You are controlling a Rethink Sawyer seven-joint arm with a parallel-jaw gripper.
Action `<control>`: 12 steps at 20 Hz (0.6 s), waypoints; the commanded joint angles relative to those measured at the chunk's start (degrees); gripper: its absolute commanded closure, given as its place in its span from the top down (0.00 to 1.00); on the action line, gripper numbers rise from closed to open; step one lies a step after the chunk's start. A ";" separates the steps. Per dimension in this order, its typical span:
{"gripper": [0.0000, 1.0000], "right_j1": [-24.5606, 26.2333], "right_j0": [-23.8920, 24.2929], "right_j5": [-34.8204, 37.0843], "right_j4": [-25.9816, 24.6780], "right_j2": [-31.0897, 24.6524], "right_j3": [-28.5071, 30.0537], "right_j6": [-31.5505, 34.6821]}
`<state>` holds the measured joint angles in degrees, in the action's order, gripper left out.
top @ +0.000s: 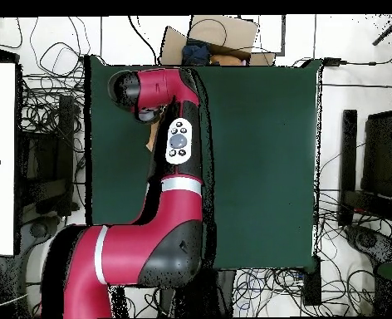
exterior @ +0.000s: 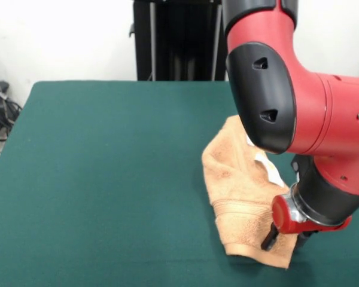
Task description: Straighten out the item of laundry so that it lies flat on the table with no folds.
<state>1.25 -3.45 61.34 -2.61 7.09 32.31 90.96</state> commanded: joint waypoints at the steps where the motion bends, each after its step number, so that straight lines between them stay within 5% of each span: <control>1: 1.00 -1.03 -0.05 -4.70 -1.21 -0.56 7.00 11.85; 12: 1.00 -0.50 -0.17 -0.99 -1.40 -0.35 4.97 10.28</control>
<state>0.45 -3.46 60.93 -2.76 7.11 32.39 90.96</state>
